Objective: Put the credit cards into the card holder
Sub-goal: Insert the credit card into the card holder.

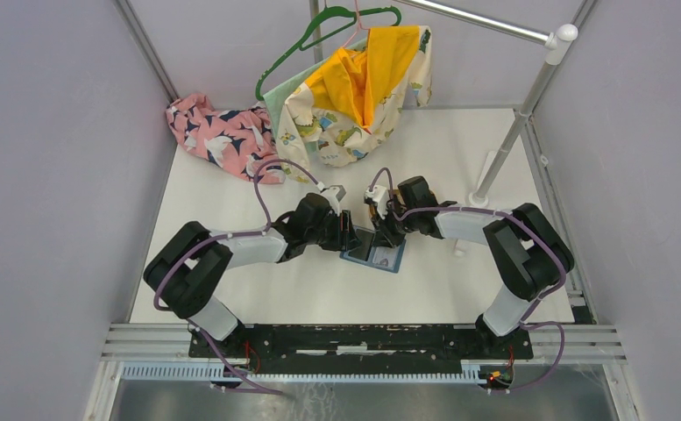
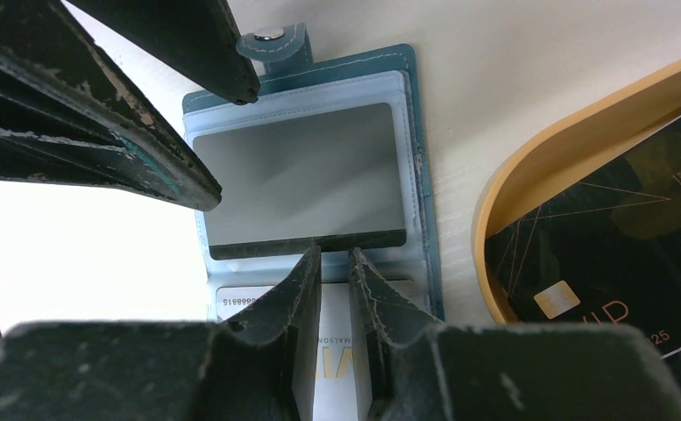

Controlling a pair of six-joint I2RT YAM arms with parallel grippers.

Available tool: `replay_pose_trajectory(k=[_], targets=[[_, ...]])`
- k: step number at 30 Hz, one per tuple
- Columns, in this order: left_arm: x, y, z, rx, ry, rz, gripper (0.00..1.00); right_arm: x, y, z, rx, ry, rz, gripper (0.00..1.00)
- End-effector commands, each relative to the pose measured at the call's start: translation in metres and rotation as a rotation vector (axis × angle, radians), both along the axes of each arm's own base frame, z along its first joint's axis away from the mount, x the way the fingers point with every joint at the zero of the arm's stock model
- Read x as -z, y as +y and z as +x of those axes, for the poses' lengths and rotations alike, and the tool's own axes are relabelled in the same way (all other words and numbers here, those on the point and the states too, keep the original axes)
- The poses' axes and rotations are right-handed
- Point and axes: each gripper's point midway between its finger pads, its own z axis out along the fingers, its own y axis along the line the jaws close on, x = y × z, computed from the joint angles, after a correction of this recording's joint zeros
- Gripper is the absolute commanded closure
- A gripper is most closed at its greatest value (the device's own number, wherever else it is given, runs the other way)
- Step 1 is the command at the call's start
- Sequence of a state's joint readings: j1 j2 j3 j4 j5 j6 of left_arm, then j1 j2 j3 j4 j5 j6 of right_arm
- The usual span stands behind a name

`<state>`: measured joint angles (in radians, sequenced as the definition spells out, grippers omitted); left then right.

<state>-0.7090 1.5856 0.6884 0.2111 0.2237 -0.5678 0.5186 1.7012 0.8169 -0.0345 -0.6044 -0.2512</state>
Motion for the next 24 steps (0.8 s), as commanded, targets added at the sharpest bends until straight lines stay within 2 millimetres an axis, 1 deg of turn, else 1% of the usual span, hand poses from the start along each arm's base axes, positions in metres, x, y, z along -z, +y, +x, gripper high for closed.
replay_pose_trajectory(k=[1,5,7,16,20,24], targets=[[-0.017,-0.011,0.007,0.039,-0.051,-0.042,0.45,0.002,-0.002,0.005,0.002,0.004,-0.012,0.77],[-0.03,-0.008,0.007,0.033,-0.082,-0.046,0.45,0.005,-0.004,0.004,0.003,0.008,-0.021,0.77],[-0.034,-0.01,0.005,0.048,-0.083,-0.061,0.44,0.005,-0.004,0.005,0.007,0.009,-0.023,0.77],[-0.019,-0.016,0.001,0.07,-0.028,-0.065,0.46,0.007,-0.005,0.005,0.009,0.013,-0.028,0.78],[-0.01,-0.014,0.004,0.056,-0.006,-0.025,0.46,0.007,-0.005,0.005,0.01,0.012,-0.028,0.78],[-0.004,-0.005,0.008,0.025,-0.006,0.029,0.43,0.008,-0.006,0.004,0.01,0.015,-0.03,0.78]])
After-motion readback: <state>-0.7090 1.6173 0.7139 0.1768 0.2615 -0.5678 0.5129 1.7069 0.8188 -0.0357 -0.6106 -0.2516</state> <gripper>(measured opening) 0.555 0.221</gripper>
